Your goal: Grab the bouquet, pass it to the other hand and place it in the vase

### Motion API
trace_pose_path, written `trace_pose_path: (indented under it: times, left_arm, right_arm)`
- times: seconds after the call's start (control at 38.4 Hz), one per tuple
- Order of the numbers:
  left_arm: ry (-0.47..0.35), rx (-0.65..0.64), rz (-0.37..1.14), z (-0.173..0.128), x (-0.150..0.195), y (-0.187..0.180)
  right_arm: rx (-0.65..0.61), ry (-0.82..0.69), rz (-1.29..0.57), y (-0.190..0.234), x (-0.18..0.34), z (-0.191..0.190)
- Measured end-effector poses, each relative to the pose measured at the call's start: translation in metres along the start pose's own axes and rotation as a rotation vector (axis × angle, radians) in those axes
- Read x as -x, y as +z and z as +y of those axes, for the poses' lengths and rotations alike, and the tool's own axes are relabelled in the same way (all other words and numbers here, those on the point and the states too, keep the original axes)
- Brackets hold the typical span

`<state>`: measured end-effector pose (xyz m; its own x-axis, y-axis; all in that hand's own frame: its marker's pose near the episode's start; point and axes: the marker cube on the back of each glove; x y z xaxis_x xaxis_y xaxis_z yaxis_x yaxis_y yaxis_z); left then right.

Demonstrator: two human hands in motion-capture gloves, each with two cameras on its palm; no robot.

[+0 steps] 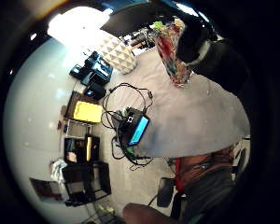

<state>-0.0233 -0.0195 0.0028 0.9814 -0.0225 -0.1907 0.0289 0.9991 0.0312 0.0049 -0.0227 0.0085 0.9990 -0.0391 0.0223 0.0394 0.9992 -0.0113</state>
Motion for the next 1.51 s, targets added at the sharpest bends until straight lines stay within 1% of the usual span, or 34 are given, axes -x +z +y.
trace_pose_path:
  times: [0.08,0.16,0.29,0.47,0.57,0.65,0.75,0.86,0.91,1.01,1.07,1.22,1.38,1.51]
  left_arm:
    - [0.029,0.040,-0.110,0.020,-0.020,0.010]
    - [0.034,0.055,-0.133,0.027,-0.029,0.013]
    - [0.031,0.064,-0.139,0.024,-0.028,0.028]
    - [0.028,0.078,-0.145,0.020,-0.030,0.043]
    - [0.021,0.095,-0.135,0.019,-0.032,0.049]
    - [0.016,0.109,-0.131,0.019,-0.032,0.055]
    - [0.011,0.119,-0.131,0.017,-0.028,0.063]
    - [0.016,0.132,-0.113,0.018,-0.027,0.068]
    - [0.011,0.142,-0.102,0.020,-0.027,0.069]
    - [0.009,0.150,-0.093,0.020,-0.025,0.075]
    - [0.005,0.159,-0.089,0.021,-0.025,0.078]
    - [-0.008,0.172,-0.072,0.019,-0.023,0.085]
    - [-0.018,0.189,-0.069,0.021,-0.023,0.089]
    - [-0.017,0.194,-0.069,0.023,-0.023,0.089]
  right_arm:
    - [0.044,0.014,0.017,0.013,0.002,0.010]
    - [0.058,0.032,0.016,0.025,-0.009,0.008]
    - [0.054,0.068,-0.002,0.044,-0.035,0.000]
    - [0.050,0.174,-0.003,0.064,-0.075,-0.006]
    - [0.016,0.211,-0.019,0.091,-0.107,-0.025]
    - [0.017,0.256,-0.010,0.117,-0.134,-0.039]
    - [0.031,0.299,-0.043,0.146,-0.158,-0.053]
    - [0.084,0.312,-0.136,0.173,-0.168,-0.062]
    - [0.127,0.322,-0.192,0.180,-0.167,-0.060]
    - [0.254,0.365,-0.247,0.158,-0.143,-0.029]
    - [0.281,0.361,-0.250,0.161,-0.136,-0.028]
    - [0.299,0.347,-0.270,0.174,-0.123,-0.038]
    - [0.245,0.367,-0.246,0.173,-0.116,-0.043]
    - [0.202,0.399,-0.163,0.167,-0.115,-0.044]
